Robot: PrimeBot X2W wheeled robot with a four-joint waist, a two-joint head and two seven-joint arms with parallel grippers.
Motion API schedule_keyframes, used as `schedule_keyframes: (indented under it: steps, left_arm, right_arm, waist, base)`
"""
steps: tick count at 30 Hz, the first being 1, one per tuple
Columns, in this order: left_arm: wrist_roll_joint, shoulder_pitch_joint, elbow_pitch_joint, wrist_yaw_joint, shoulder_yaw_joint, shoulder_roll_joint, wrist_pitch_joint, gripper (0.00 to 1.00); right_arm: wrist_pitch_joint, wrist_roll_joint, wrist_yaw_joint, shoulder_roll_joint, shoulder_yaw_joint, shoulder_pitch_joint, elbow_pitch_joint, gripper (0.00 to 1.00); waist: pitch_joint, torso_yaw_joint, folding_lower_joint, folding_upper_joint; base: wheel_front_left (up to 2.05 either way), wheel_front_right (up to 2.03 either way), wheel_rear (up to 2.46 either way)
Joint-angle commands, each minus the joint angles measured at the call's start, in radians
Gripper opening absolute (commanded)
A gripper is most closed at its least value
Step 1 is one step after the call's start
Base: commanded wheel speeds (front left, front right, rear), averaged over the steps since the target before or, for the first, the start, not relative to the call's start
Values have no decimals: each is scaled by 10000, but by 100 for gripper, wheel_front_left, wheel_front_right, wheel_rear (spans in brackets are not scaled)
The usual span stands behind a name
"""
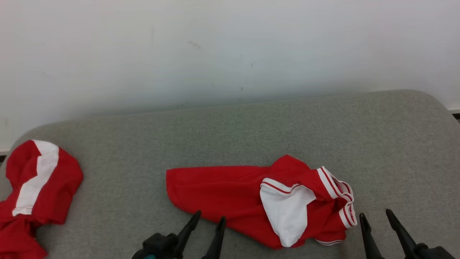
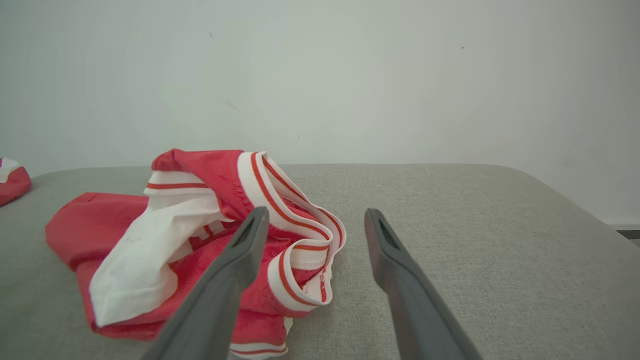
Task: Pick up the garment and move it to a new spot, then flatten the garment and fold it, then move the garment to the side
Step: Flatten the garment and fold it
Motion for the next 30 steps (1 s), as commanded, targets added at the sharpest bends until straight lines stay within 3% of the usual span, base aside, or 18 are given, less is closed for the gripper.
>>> schedule_keyframes:
  steps: [1, 6, 11, 17, 27, 28, 30]
  left_arm:
    - [-396, -282, 143, -36, -167, 39, 146, 100]
    - [-2589, -1213, 623, -92, -1503, 38, 1001, 100]
    - [-3901, -1857, 1118, -8, -2423, 46, 1682, 100]
    - [-4479, -2418, 1771, 377, -2837, 45, 2077, 100]
    - [-5340, -3170, 2200, 257, -3109, 42, 1975, 100]
    - [-5501, -3227, 2244, 224, -3159, 42, 1961, 50]
    - [-5590, -3441, 2323, 186, -3265, 39, 1866, 0]
  right_arm:
    - [5, 74, -18, -45, -17, -114, -33, 100]
    - [5, 73, -18, -21, 44, -231, -52, 100]
    - [5, 100, -18, 50, -15, -399, -82, 100]
    - [6, 104, -18, 103, -68, -572, -87, 100]
    - [6, 94, -18, 185, -69, -818, -93, 100]
    - [6, 85, -18, 200, -73, -810, -83, 100]
    - [6, 58, -18, 231, -76, -820, -53, 100]
  waist:
    - [168, -195, 0, -1]
    - [483, -617, 0, -1]
    - [781, -1014, 0, -1]
    - [1044, -1349, 0, -1]
    - [1535, -1662, 0, -1]
    - [1558, -1676, 0, -1]
    - [1578, -1701, 0, -1]
  base:
    - [0, 0, 0]
    - [0, 0, 0]
    - [0, 0, 0]
    - [0, 0, 0]
    - [0, 0, 0]
    - [0, 0, 0]
    - [0, 0, 0]
